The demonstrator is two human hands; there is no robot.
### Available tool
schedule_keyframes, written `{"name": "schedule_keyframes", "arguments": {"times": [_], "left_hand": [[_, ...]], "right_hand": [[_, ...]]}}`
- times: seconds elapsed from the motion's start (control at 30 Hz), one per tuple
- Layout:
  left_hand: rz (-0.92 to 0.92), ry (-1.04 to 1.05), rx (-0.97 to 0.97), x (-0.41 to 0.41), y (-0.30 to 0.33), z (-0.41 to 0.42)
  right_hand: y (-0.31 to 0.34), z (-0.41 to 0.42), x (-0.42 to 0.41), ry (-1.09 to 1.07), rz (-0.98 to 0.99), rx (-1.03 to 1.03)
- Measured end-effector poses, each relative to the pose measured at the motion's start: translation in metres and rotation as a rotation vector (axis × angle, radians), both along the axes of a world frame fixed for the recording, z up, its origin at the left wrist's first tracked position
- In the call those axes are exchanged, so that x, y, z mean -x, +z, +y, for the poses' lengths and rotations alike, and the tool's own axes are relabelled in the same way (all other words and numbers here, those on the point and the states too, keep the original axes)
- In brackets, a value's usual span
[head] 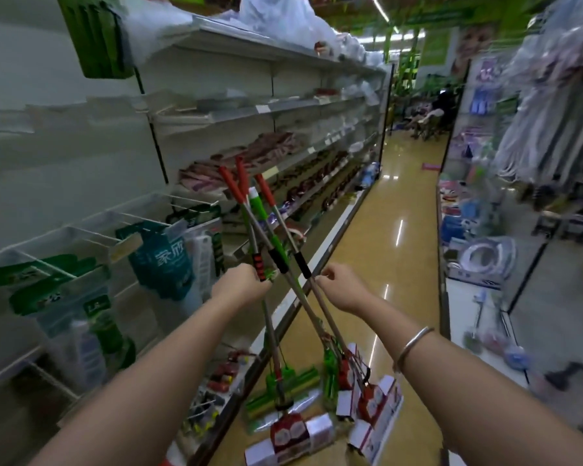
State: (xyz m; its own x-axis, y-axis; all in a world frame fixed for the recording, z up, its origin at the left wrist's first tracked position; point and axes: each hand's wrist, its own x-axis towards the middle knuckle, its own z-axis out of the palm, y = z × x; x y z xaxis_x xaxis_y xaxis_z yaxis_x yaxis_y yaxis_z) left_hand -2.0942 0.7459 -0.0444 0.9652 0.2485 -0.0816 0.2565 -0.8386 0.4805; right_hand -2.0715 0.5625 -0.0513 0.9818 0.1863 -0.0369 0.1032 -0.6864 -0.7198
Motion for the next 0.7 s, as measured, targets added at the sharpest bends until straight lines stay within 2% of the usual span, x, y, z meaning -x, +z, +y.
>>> {"name": "schedule_keyframes", "arguments": {"times": [0.2,0.5,0.7], "left_hand": [[-0.010,0.019,0.105,-0.112,-0.007,-0.002],[0.063,0.031,0.140,-0.252,-0.041,-0.027],[0.094,0.086,0.184,-0.348,-0.073,-0.049]], "right_hand": [[-0.018,0.006,-0.094,-0.005,0.071,-0.023],[-0.045,-0.001,-0.235,0.001,0.173,0.009],[-0.091,-0.006,-0.342,0.102,0.227,0.029]]}}
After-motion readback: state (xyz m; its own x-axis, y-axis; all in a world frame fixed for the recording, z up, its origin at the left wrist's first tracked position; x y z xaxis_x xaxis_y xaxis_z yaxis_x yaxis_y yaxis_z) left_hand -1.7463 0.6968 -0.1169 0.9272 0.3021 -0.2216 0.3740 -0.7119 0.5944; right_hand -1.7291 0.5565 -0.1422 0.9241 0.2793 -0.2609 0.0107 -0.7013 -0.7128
